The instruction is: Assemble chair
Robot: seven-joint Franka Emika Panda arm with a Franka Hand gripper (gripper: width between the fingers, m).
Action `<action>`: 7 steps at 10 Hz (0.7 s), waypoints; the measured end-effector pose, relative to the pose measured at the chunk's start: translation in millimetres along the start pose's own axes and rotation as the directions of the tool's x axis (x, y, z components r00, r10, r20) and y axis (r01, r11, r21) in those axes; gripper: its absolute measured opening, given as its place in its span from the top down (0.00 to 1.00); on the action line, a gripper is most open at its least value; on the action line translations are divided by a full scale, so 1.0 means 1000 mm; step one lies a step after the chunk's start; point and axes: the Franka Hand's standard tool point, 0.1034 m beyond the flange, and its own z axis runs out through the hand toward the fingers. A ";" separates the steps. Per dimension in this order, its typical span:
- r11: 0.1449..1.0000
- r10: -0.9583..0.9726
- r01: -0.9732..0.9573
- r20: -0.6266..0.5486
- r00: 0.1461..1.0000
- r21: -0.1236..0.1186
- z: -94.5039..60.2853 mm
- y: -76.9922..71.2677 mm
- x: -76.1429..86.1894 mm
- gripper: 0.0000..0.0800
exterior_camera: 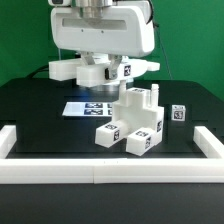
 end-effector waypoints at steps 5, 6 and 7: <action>1.000 -0.012 0.012 -0.012 1.000 0.013 -0.004 -0.048 -0.036 0.64; 1.000 -0.012 0.012 -0.012 1.000 0.012 -0.004 -0.046 -0.034 0.64; 1.000 -0.011 0.011 -0.012 1.000 0.011 -0.003 -0.046 -0.034 0.64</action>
Offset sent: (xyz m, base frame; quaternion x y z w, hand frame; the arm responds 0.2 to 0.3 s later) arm 0.0165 0.0490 0.0040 0.0065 0.0436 -0.0413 0.9982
